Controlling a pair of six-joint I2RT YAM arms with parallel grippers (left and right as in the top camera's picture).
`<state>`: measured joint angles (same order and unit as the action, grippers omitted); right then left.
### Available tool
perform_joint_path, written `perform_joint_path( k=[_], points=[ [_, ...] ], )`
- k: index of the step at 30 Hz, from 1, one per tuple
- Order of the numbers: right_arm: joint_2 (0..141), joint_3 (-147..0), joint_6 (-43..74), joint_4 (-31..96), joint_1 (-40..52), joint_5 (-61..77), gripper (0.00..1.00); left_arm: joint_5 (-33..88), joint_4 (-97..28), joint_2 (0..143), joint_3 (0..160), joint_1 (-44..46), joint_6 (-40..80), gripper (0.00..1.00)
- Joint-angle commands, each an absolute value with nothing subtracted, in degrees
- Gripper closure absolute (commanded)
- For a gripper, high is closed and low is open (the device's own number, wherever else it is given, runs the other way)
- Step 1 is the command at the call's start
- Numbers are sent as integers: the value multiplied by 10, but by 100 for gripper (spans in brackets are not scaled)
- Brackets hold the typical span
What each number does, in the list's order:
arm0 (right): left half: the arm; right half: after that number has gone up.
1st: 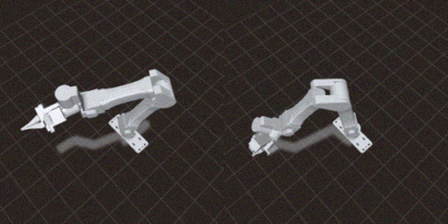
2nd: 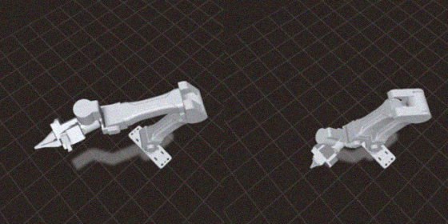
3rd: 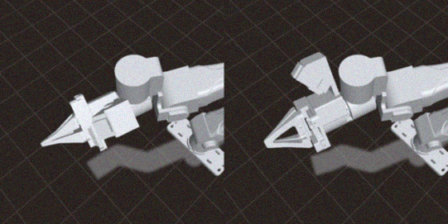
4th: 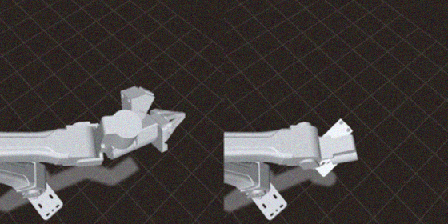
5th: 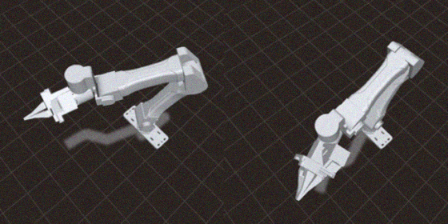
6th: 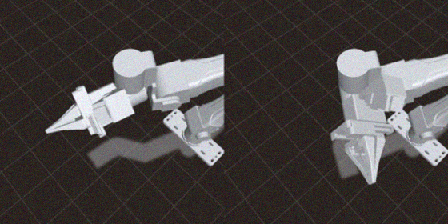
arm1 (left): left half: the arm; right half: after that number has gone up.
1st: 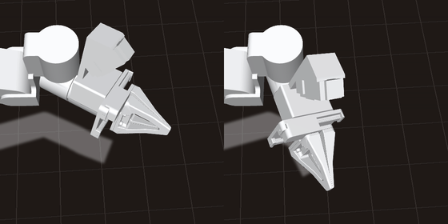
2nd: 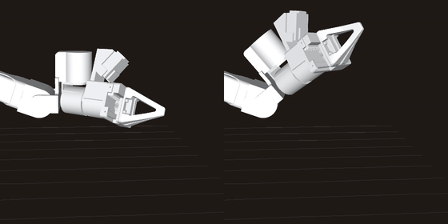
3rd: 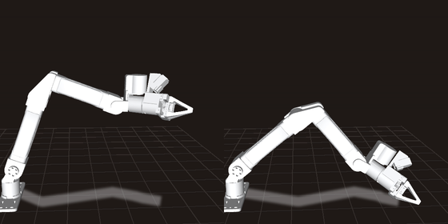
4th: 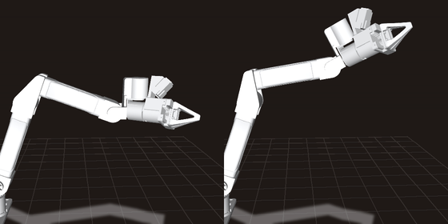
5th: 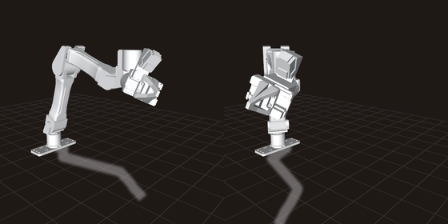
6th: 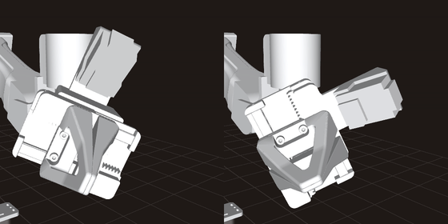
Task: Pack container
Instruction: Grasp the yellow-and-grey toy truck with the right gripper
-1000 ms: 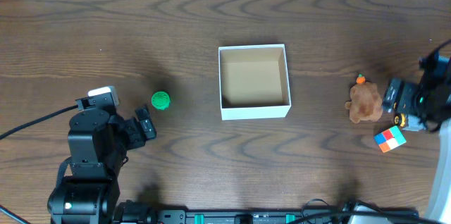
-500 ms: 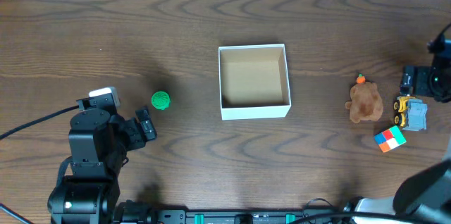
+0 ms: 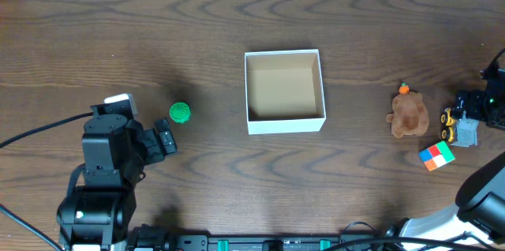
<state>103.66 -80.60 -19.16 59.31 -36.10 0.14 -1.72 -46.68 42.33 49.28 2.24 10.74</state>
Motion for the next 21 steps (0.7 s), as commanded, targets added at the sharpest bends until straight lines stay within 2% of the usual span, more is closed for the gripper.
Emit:
perform_joint_path(
  k=[1, 21],
  points=[
    [1058, -799, -202, 593, -364, 5, 1, -20, -469, 429, 504, 20, 113, 2],
    [1089, -782, -202, 571, -365, 5, 3, -20, -462, 431, 504, 20, 113, 2]
  ],
)
